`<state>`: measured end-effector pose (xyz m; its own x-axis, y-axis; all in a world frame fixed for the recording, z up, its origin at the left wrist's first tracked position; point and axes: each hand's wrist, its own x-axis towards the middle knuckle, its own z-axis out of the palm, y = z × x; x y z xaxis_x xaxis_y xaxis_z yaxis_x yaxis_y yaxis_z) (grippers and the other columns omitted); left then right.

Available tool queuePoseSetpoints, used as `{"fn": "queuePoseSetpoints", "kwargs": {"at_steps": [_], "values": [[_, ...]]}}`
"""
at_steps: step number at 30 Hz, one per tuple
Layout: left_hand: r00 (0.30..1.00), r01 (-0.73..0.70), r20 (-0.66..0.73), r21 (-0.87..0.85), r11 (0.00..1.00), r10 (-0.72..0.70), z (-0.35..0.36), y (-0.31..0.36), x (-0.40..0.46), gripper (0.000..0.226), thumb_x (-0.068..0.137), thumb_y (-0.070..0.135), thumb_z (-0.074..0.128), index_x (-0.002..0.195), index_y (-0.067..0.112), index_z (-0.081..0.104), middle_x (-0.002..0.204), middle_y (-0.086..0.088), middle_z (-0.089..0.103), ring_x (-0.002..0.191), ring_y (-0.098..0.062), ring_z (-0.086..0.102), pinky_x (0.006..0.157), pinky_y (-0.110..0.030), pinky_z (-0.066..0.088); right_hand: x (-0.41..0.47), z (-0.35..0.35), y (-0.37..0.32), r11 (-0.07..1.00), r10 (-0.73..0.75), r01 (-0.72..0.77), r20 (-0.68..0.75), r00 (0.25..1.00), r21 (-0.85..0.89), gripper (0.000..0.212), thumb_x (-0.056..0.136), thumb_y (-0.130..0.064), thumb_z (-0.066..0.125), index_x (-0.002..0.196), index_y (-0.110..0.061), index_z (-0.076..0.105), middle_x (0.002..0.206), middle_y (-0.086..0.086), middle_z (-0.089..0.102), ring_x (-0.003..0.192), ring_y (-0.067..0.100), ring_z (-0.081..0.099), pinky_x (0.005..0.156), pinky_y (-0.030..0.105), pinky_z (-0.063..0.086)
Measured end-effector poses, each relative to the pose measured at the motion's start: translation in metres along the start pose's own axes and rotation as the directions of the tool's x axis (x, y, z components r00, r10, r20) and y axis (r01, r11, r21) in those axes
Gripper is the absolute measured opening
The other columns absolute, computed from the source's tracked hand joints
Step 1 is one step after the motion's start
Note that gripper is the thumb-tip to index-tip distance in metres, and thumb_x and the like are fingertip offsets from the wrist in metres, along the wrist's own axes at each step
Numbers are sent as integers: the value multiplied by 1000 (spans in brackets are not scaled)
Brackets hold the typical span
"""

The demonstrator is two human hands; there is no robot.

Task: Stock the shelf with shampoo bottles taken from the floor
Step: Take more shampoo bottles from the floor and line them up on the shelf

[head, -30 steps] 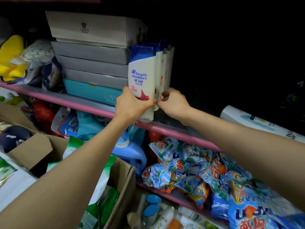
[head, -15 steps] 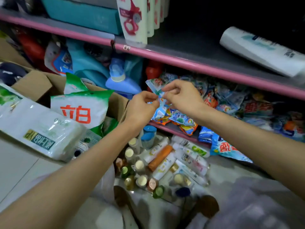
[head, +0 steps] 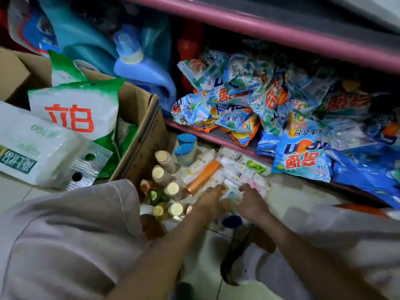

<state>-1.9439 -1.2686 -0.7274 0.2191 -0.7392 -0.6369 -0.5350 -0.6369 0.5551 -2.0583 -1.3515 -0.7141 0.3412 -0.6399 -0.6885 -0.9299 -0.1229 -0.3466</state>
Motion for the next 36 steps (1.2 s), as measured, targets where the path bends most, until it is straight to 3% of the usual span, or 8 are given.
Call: {"fn": "queuePoseSetpoints", "kwargs": {"at_steps": [4,8,15,18,22,26,30,36], "values": [[999,-30,22,183,983,26,37,-9,11,64,84,28,65,139,29,32,130,-6,47,117,-28,53,96,-44,44,1,36,37,995,-34,48,147,988,-89,62,81,-16,65,135,-11,36,131,13,45,121,30,48,91,30,42],[999,-33,-23,327,944,43,46,-10,21,61,87,19,61,138,20,28,130,-8,44,114,-31,54,81,-45,47,-3,63,57,990,-121,126,91,988,-61,58,85,-8,57,139,-17,40,130,8,51,119,27,52,95,30,44],[991,-71,-100,166,984,89,44,-15,28,43,82,25,64,121,22,46,120,-5,57,106,-27,58,81,-34,46,9,58,68,920,-335,334,32,942,-205,46,83,-20,63,127,-27,52,132,-7,53,117,19,54,90,27,44],[985,-25,-172,-35,999,18,34,-16,23,30,81,24,63,110,23,55,108,-4,64,95,-23,60,77,-28,46,8,56,70,939,-343,343,-9,939,-1,43,84,-15,65,124,-24,55,124,-2,59,114,19,55,91,27,44],[971,-87,-236,-258,962,25,3,-8,10,29,81,22,68,109,21,61,102,0,67,95,-19,62,81,-28,50,1,35,58,890,-302,298,-44,952,344,30,82,-18,71,107,-27,58,104,-8,63,98,10,59,71,6,40],[974,-177,-213,-482,858,81,-46,14,-8,33,73,19,80,102,23,65,90,5,69,80,-6,64,72,-19,52,-18,-1,33,721,-292,258,-56,955,643,24,81,-17,74,100,-24,61,101,-1,68,93,12,64,74,17,49],[950,-304,-228,-548,779,211,-103,43,-34,37,76,13,77,112,11,66,108,-7,70,101,-18,65,94,-38,51,-49,-40,2,553,-323,290,-120,939,781,24,87,-23,66,111,-23,61,111,1,69,100,14,68,79,27,56],[865,-502,-302,-533,681,401,-180,99,-97,15,84,29,68,99,27,70,93,5,70,84,-10,65,73,-30,52,-112,-113,-46,434,-345,457,-326,880,776,18,92,-26,58,109,-20,61,91,-4,74,80,12,72,60,25,57]]}}
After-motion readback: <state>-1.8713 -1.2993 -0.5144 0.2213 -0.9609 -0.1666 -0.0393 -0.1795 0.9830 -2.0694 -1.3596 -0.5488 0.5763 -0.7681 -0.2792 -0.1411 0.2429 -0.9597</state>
